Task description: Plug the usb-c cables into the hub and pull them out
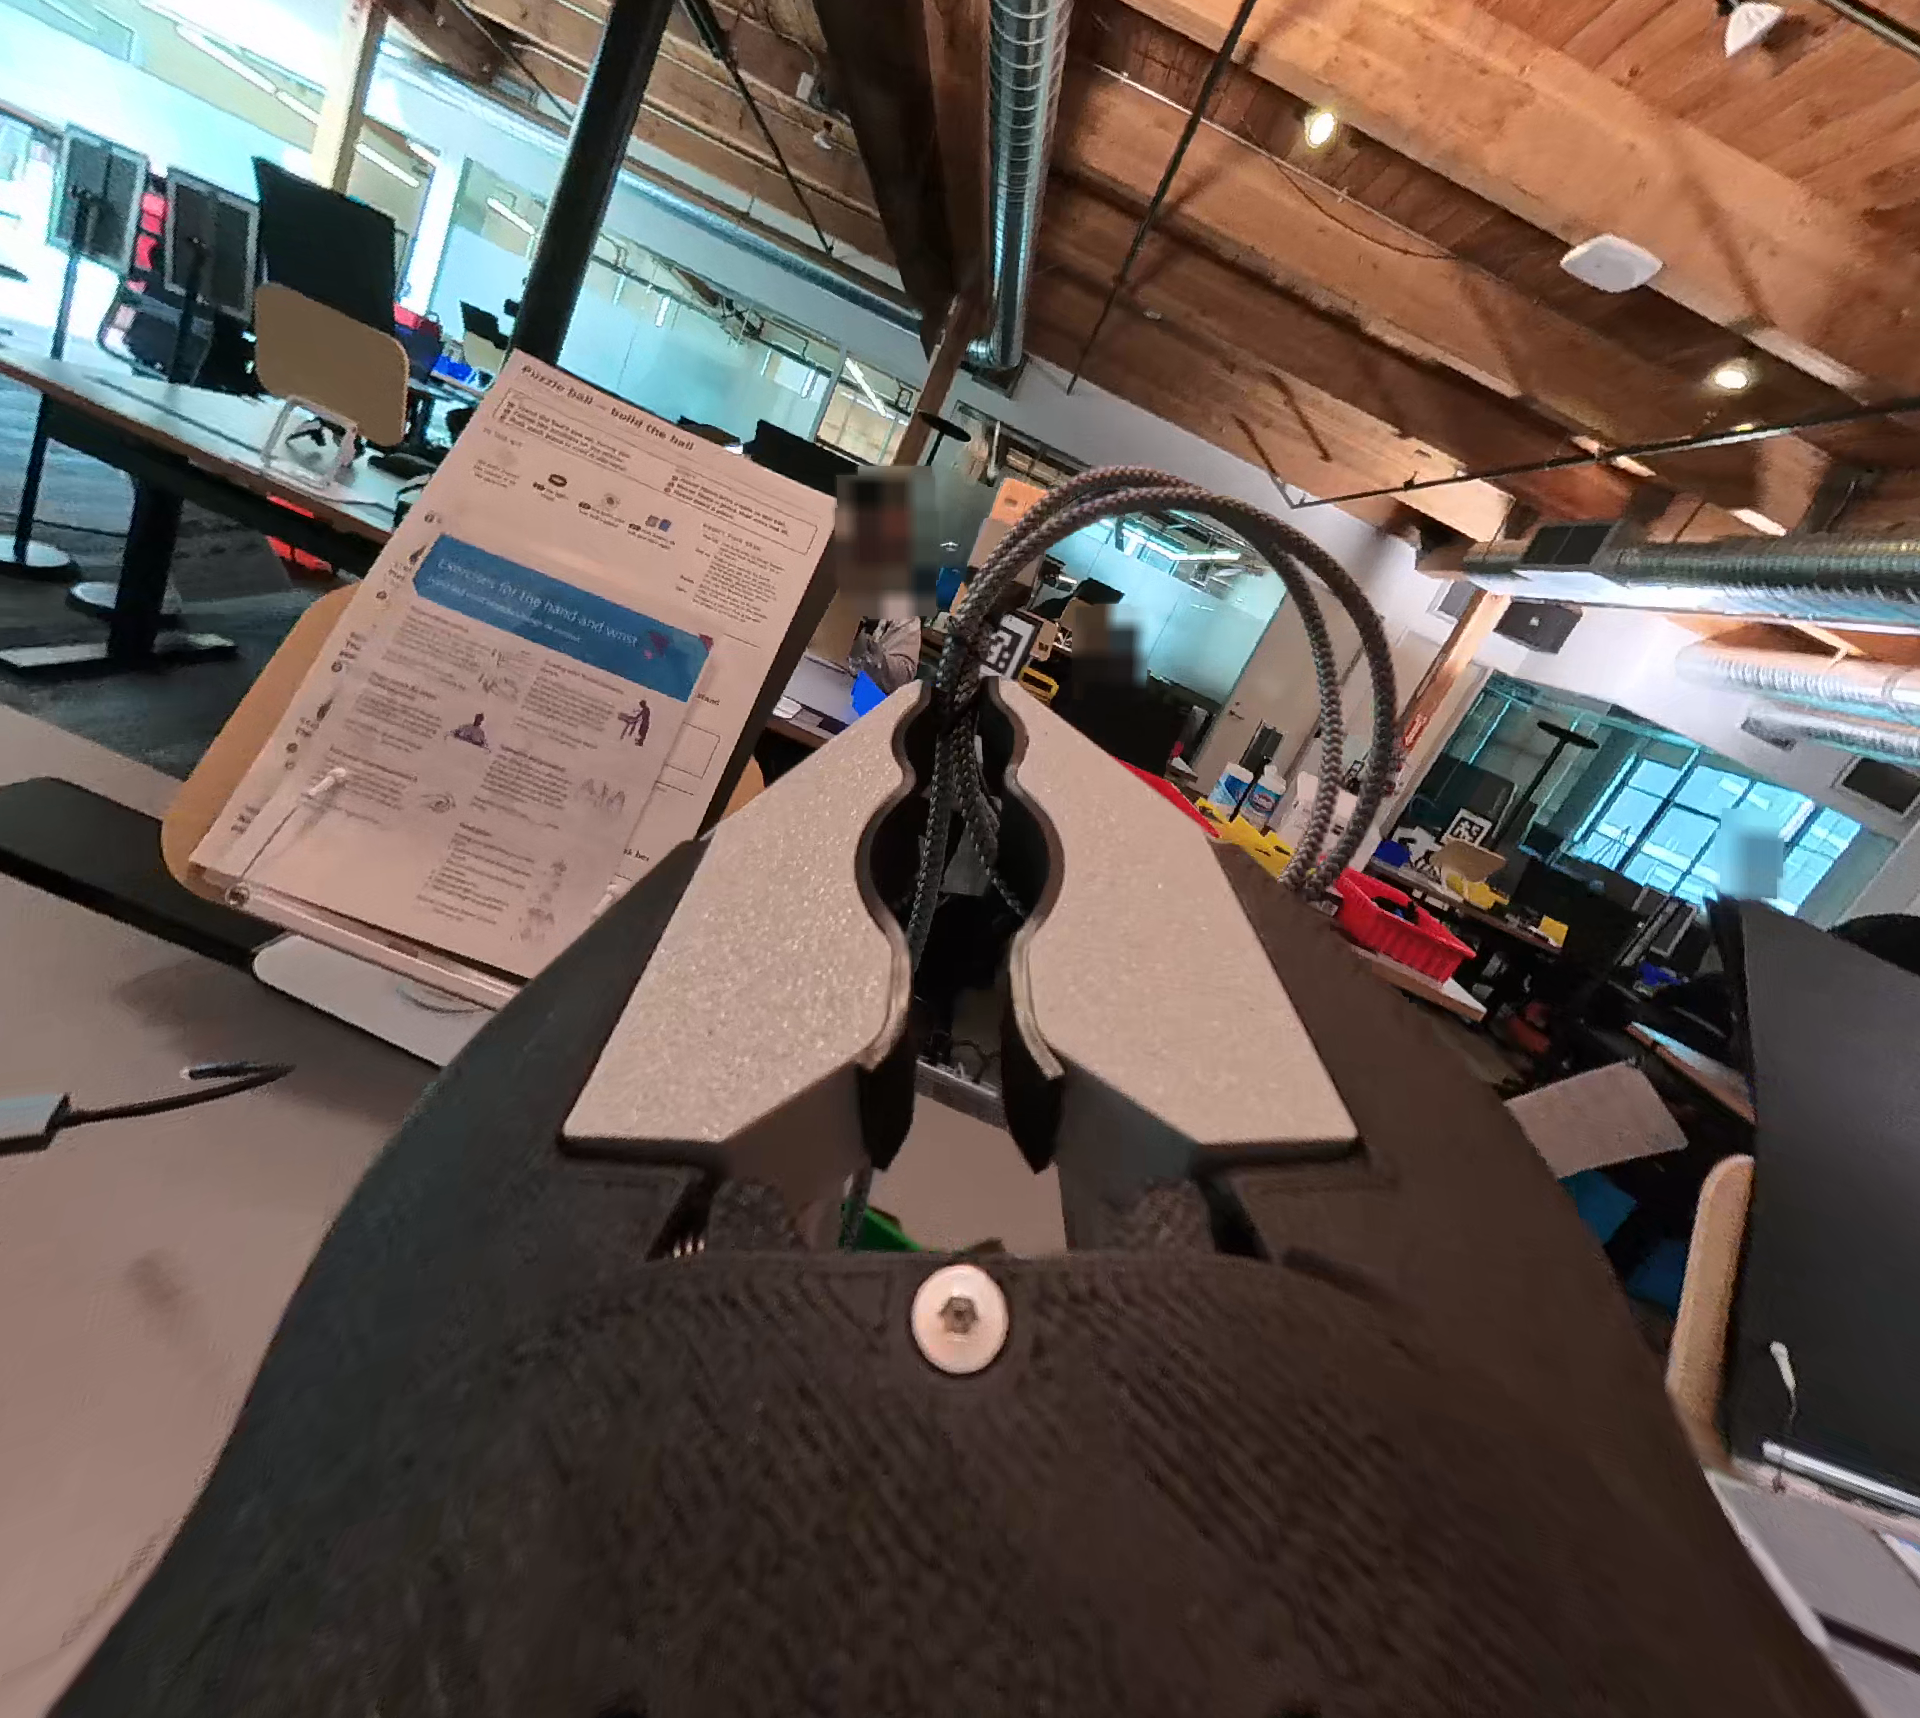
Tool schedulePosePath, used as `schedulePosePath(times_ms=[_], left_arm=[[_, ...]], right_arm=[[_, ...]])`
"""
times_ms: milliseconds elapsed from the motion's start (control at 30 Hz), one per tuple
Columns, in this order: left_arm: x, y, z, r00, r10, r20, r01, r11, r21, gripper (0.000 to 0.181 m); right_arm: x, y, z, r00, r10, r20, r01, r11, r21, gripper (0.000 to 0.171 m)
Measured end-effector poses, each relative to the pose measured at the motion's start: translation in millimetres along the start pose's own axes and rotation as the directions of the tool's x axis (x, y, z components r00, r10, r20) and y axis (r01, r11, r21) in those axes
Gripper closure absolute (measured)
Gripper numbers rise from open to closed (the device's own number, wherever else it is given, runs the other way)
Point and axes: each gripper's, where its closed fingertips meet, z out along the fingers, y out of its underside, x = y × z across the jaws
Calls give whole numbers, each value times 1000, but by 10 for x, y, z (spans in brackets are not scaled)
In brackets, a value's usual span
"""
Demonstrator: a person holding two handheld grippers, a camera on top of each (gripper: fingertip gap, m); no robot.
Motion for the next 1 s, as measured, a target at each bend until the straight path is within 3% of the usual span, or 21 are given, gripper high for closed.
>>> schedulePosePath(times_ms=[200,333,433,533,633,733,867,933,1000], left_arm=[[-1,-5,-5,1000,-7,-4,7,1000,4,160],[4,-5,-4,1000,-6,-7,6,1000,3,160],[9,-9,-2,1000,-8,-10,8,1000,5,160],[12,-8,-3,1000,-10,-12,10,1000,4,160],[14,-16,-5,1000,-13,-14,13,1000,7,160],[23,-14,-4,1000,-13,-18,13,1000,5,160],[23,-8,-3,1000,-13,-18,13,1000,3,160],[15,-11,-6,1000,-13,-16,13,1000,4,160],[16,-6,-4,1000,-14,-17,14,1000,1,160]], right_arm=[[-53,488,245,999,-37,40,41,994,-105,165],[-10,598,276,993,-115,-2,114,987,-112,164],[-102,748,285,995,-95,26,97,986,-135,164],[-402,1225,246,985,-90,148,126,958,-257,164],[-1013,2035,11,913,29,406,183,862,-473,164],[-1452,2798,-327,842,189,505,243,703,-668,164],[-1776,3481,-693,808,398,435,236,458,-857,164],[-1811,3701,-735,821,412,394,226,399,-889,162],[-1687,3818,-658,872,326,367,221,406,-887,141]])
